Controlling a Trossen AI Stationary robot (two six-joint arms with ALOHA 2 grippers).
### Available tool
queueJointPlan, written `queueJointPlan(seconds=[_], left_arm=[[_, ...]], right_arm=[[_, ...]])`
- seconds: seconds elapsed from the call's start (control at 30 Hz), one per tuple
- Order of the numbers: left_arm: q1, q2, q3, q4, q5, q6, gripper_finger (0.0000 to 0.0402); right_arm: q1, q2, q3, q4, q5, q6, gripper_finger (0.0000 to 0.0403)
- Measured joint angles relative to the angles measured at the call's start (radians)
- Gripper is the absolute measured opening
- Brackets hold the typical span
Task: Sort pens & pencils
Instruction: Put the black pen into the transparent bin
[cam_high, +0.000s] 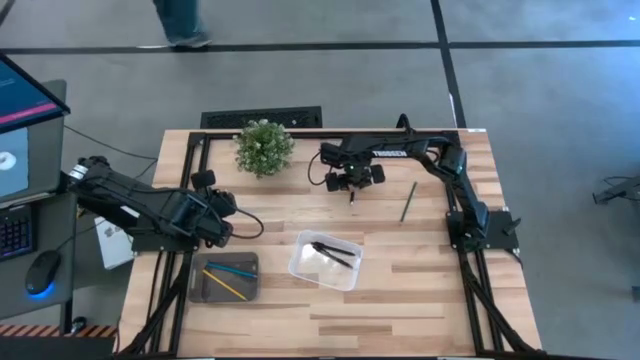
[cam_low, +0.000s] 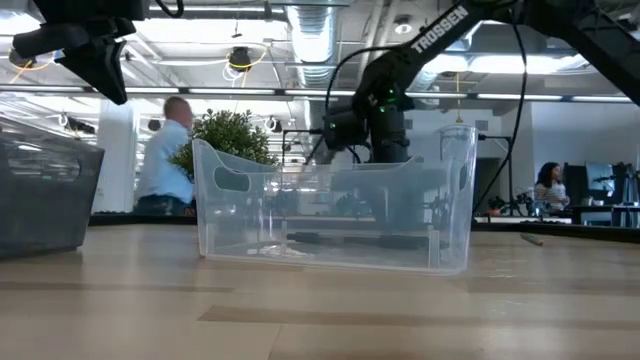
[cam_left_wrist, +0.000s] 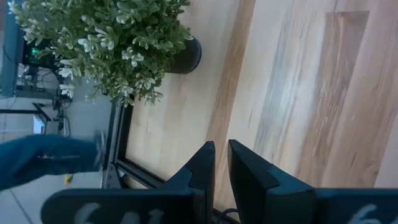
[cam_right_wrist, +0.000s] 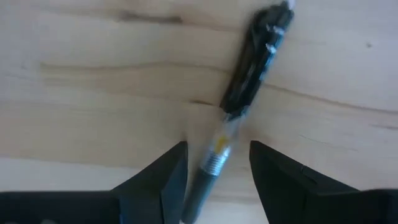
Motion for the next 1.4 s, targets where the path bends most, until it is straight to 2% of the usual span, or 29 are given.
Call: queueJointPlan(seconds=[0.23,0.4,0.7,1.0,1.13,1.4], left_arm=[[0.0,0.0,0.0,0.0,0.0,0.009,0.0036],[0.0,0.0,0.0,0.0,0.0,0.012,0.0036],[0.0,0.0,0.0,0.0,0.001,0.008,0.0036],[0.0,0.0,0.0,-0.001,0.002,0.012,0.0036],[0.0,0.0,0.0,-0.001,0.018,0.012,0.0036],[0.0,0.0,0.0,-0.001,0.06,0.012,0.0036]], right_arm=[[-0.005,-0.009,-0.059,0.088,-0.089,-0.005,0.0192],[0.011,-0.005,-0.058,0.061,-0.02,-0.018,0.0195],[0.04,-0.004,-0.059,0.063,-0.03,0.027,0.0195],[0.066,-0.004,-0.061,0.061,0.047,0.069,0.0194],[0.066,-0.004,-0.061,0.06,0.026,0.041,0.0192],[0.069,-0.003,-0.062,0.048,-0.088,0.061,0.0187]])
